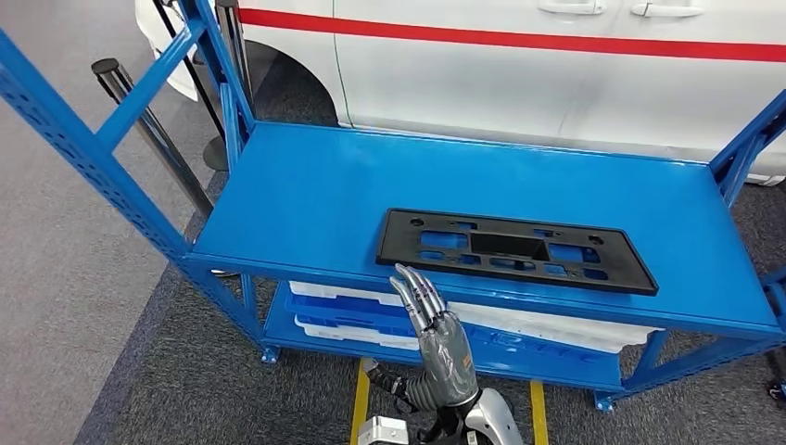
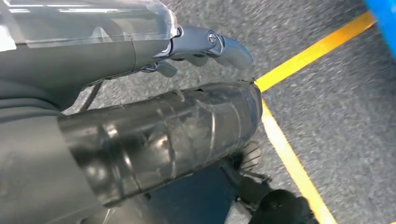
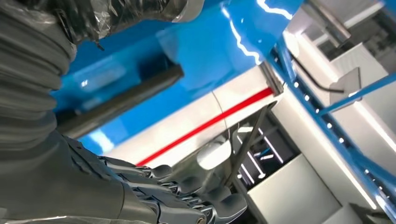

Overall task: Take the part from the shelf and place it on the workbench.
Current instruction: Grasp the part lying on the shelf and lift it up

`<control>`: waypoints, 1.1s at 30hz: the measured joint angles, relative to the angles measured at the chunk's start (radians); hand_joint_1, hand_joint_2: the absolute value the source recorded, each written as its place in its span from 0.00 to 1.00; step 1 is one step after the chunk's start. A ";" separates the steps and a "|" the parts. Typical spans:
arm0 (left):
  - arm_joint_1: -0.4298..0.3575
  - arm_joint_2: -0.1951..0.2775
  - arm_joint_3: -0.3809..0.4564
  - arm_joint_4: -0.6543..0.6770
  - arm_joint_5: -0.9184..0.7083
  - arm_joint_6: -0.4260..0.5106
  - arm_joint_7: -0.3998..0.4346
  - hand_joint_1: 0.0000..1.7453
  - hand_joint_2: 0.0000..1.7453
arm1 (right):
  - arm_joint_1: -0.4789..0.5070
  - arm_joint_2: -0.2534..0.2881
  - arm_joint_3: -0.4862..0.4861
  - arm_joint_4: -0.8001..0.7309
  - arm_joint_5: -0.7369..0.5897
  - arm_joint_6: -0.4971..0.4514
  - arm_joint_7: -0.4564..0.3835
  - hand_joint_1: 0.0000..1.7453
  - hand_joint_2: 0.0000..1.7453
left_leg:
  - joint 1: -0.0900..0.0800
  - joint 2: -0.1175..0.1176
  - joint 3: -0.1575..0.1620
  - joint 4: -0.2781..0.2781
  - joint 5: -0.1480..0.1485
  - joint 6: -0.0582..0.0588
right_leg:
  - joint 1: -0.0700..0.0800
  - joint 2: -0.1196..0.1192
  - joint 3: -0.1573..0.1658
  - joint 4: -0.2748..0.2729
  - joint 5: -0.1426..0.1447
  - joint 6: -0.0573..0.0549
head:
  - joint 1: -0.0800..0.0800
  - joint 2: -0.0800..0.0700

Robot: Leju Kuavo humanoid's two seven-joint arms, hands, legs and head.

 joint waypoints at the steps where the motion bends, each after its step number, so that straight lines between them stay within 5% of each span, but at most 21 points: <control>1: 0.003 0.000 0.000 0.000 0.000 0.001 0.000 0.00 0.00 | 0.006 -0.001 -0.002 -0.004 0.010 -0.009 0.004 0.00 1.00 | 0.000 0.000 -0.038 0.028 -0.037 -0.003 | 0.000 0.002 0.018 -0.002 -0.013 0.000 | 0.000 0.000; 3: 0.010 0.002 0.000 0.000 0.000 0.001 0.000 0.00 0.00 | 0.018 -0.004 -0.005 -0.013 0.025 -0.022 0.009 0.00 1.00 | 0.001 0.000 -0.082 0.010 -0.067 -0.005 | 0.000 0.006 0.060 -0.003 -0.044 0.002 | 0.000 0.000; 4: 0.012 0.002 0.000 0.000 0.000 0.001 0.000 0.00 0.00 | 0.022 -0.006 -0.006 -0.017 0.029 -0.026 0.011 0.00 1.00 | 0.001 0.000 -0.090 -0.033 -0.036 -0.005 | 0.000 0.008 0.082 -0.003 -0.060 0.004 | 0.000 0.000; 7: 0.018 0.003 0.000 0.001 0.000 0.002 0.000 0.00 0.00 | 0.030 -0.009 -0.008 -0.023 0.039 -0.034 0.014 0.00 1.00 | -0.004 0.002 -0.097 -0.170 0.160 0.006 | 0.002 0.011 0.126 0.007 -0.108 0.015 | 0.001 0.000; 8: 0.019 0.004 0.000 0.001 0.001 0.004 0.001 0.00 0.00 | 0.033 -0.011 -0.009 -0.026 0.044 -0.037 0.015 0.00 1.00 | -0.007 0.002 -0.097 -0.186 0.196 0.014 | 0.002 0.012 0.133 0.011 -0.122 0.022 | 0.001 0.000; 9: 0.017 0.004 0.000 0.002 0.002 0.007 0.002 0.00 0.00 | 0.035 -0.012 -0.010 -0.031 0.050 -0.041 0.017 0.00 1.00 | -0.011 0.001 -0.096 -0.186 0.202 0.022 | 0.002 0.014 0.139 0.016 -0.134 0.029 | 0.001 0.000; 13: 0.006 0.005 0.000 0.002 0.003 0.048 0.014 0.00 0.00 | 0.038 -0.016 -0.015 -0.053 0.074 -0.053 0.025 0.00 1.00 | -0.009 0.001 -0.079 -0.199 0.195 0.047 | -0.007 0.009 0.114 0.079 -0.187 0.052 | 0.002 0.000; 15: 0.002 0.004 0.000 0.002 0.001 0.078 0.028 0.00 0.00 | 0.042 -0.021 -0.018 -0.057 0.090 -0.058 0.031 0.00 1.00 | -0.009 0.001 -0.069 -0.202 0.185 0.054 | -0.011 0.007 0.032 0.210 -0.232 0.063 | 0.003 0.000; 17: 0.001 0.002 0.000 0.002 -0.001 0.099 0.039 0.00 0.00 | 0.048 -0.027 -0.023 -0.058 0.111 -0.063 0.039 0.00 1.00 | -0.009 0.001 -0.056 -0.203 0.171 0.054 | -0.016 0.007 -0.043 0.299 -0.230 0.068 | 0.003 0.000; 18: 0.001 0.001 0.000 0.002 -0.001 0.105 0.042 0.00 0.00 | 0.051 -0.029 -0.025 -0.058 0.121 -0.067 0.043 0.00 1.00 | -0.009 0.000 -0.046 -0.202 0.164 0.054 | -0.017 0.006 -0.055 0.288 -0.197 0.069 | 0.003 0.000; 20: 0.002 -0.001 0.000 0.002 -0.002 0.111 0.044 0.00 0.00 | 0.053 -0.033 -0.027 -0.059 0.139 -0.075 0.050 0.00 1.00 | -0.008 -0.002 -0.026 -0.203 0.150 0.051 | -0.018 0.006 -0.037 0.180 -0.097 0.065 | 0.003 0.000; 22: 0.000 -0.004 0.000 0.002 -0.003 0.114 0.046 0.00 0.00 | 0.055 -0.037 -0.030 -0.061 0.159 -0.085 0.059 0.00 1.00 | -0.010 -0.004 -0.016 -0.203 0.141 0.044 | -0.012 0.006 -0.011 0.083 -0.041 0.057 | 0.003 0.000; 27: -0.004 -0.006 -0.001 0.003 -0.003 0.118 0.045 0.00 0.00 | 0.063 -0.048 -0.036 -0.076 0.232 -0.117 0.082 0.00 1.00 | -0.011 -0.001 -0.019 -0.193 0.124 0.020 | -0.013 0.008 0.009 0.036 -0.041 0.035 | 0.002 0.000; 31: -0.003 -0.006 -0.003 0.003 -0.004 0.119 0.045 0.00 0.00 | 0.068 -0.054 -0.038 -0.083 0.313 -0.144 0.104 0.00 1.00 | -0.007 0.000 -0.113 0.014 0.022 0.008 | -0.014 0.000 0.020 0.028 -0.042 0.020 | 0.001 0.000; 33: -0.002 -0.006 -0.004 0.003 -0.005 0.119 0.048 0.00 0.00 | 0.071 -0.059 -0.041 -0.083 0.370 -0.154 0.122 0.00 1.00 | -0.004 0.000 -0.134 0.054 0.027 0.005 | -0.013 -0.001 0.022 0.028 -0.044 0.018 | 0.001 0.000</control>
